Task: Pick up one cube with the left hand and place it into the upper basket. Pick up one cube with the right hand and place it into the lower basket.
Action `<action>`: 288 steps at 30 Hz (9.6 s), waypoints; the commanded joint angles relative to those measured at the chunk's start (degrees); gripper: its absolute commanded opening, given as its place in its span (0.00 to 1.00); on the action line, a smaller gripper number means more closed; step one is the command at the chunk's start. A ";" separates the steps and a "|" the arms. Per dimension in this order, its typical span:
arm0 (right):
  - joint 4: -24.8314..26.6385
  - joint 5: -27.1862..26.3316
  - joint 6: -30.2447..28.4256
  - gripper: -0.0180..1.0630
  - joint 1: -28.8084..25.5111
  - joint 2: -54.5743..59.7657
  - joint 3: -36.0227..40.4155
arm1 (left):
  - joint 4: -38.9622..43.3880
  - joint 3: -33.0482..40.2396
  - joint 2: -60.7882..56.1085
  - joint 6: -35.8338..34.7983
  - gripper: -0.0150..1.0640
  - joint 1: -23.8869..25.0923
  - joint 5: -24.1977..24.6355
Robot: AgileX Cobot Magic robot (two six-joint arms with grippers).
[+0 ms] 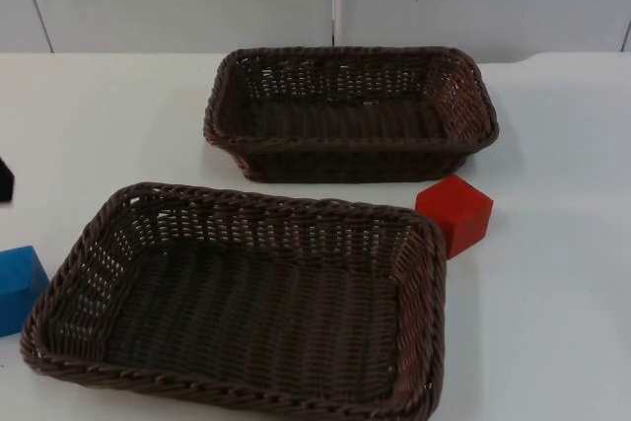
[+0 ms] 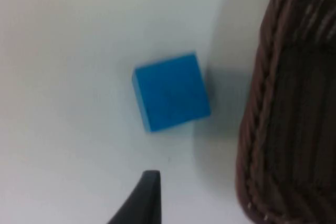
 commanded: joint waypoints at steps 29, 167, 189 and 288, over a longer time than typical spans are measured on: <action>-3.10 -8.39 -2.38 0.95 -0.26 38.47 -19.50 | 2.15 -0.72 12.88 -4.17 0.93 -0.30 -14.72; -2.60 -6.64 -2.20 0.95 -0.26 38.47 -19.50 | -4.29 -48.55 48.88 5.90 0.01 -18.21 -9.39; -2.95 -7.02 -2.20 0.95 -0.26 38.47 -18.63 | -6.08 -70.50 68.27 5.90 0.01 -21.53 -8.21; -2.74 -6.00 -2.20 0.95 -0.26 38.47 -18.63 | 14.39 -21.94 4.90 -7.30 0.85 -21.51 -0.91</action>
